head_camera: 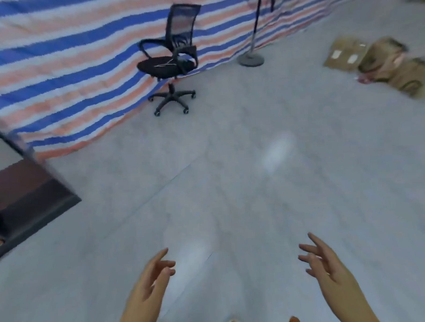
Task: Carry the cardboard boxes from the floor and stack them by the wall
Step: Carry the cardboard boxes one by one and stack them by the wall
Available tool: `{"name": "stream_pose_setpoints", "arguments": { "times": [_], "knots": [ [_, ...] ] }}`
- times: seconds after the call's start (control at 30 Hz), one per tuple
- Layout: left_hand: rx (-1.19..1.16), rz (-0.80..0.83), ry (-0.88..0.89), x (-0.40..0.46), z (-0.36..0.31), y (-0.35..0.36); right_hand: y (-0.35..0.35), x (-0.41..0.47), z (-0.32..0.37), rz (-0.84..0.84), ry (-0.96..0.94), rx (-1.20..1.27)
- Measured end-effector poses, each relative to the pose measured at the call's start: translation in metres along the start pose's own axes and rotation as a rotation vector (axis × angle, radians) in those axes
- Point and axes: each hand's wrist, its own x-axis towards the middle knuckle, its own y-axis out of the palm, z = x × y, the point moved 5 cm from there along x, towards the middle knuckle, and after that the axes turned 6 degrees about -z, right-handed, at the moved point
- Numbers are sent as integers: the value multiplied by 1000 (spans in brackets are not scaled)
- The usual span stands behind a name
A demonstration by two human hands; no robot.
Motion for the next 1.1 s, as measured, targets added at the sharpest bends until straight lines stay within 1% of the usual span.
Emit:
{"name": "stream_pose_setpoints", "arguments": {
  "times": [0.17,0.37,0.57,0.7,0.8,0.93,1.1],
  "knots": [
    [105,244,127,47,-60,95,-72,6,-44,-282,150,73],
    [180,425,149,85,-94,187,-102,28,-73,-468,294,125],
    [215,558,194,153,-144,280,-127,118,-63,-591,318,204],
    [231,614,258,209,-195,337,-145,193,-39,-630,274,239],
    [268,674,293,243,-224,382,-158,230,-34,-652,267,251],
    [304,756,318,262,-256,454,-192,257,-48,-752,317,276],
    [339,835,330,265,-280,556,-247,302,-82,-816,402,306]
  ]
}}
